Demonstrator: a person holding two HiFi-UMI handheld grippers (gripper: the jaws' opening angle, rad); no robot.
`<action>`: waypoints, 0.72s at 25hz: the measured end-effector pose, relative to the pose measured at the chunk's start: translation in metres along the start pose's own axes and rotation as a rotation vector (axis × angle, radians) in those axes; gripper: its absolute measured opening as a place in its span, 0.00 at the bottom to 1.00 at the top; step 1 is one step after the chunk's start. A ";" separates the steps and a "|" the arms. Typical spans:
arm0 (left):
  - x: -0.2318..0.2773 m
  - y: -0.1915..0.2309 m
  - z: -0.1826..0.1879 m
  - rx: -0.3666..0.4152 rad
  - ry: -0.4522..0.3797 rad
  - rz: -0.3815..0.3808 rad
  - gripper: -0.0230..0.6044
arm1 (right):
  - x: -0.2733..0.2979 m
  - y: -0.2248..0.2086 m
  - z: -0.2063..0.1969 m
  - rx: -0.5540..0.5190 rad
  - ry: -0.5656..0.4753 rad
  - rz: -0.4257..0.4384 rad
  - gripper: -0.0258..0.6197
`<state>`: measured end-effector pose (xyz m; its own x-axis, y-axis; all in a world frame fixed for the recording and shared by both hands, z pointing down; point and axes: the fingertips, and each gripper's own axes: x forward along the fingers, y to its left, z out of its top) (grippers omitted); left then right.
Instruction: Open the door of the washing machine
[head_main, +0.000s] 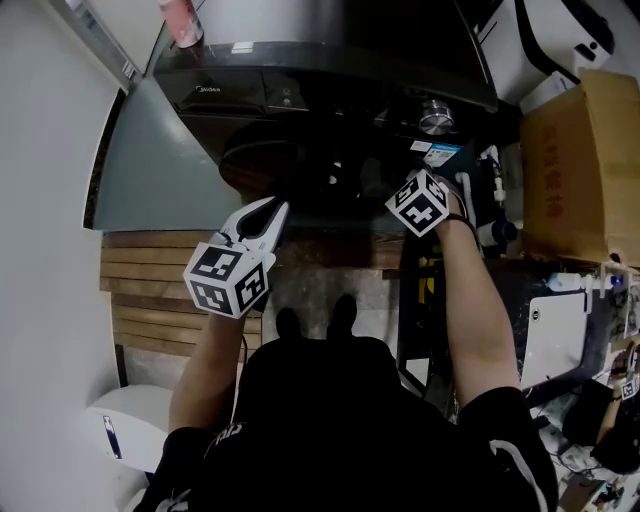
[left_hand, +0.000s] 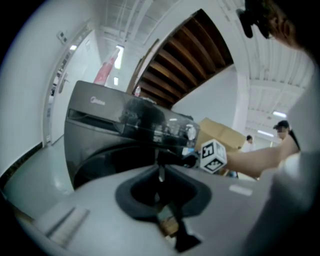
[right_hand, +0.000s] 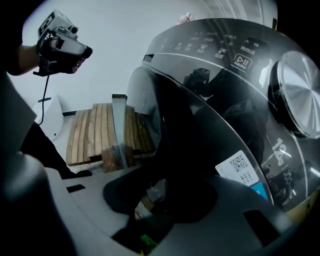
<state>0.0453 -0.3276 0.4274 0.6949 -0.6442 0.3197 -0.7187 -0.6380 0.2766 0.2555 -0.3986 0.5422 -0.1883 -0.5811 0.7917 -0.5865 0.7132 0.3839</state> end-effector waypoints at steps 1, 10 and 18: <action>-0.001 -0.002 -0.001 -0.006 -0.007 -0.008 0.11 | 0.000 0.001 0.000 0.005 0.004 -0.001 0.26; -0.004 0.005 0.007 -0.012 -0.079 -0.002 0.11 | -0.001 0.001 0.001 0.080 -0.027 -0.006 0.26; 0.002 0.014 0.014 0.006 -0.083 0.035 0.11 | -0.001 -0.002 0.003 0.102 -0.036 0.000 0.26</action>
<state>0.0366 -0.3436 0.4189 0.6693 -0.6986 0.2529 -0.7425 -0.6167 0.2615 0.2547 -0.4003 0.5389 -0.2154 -0.5956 0.7738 -0.6629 0.6710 0.3320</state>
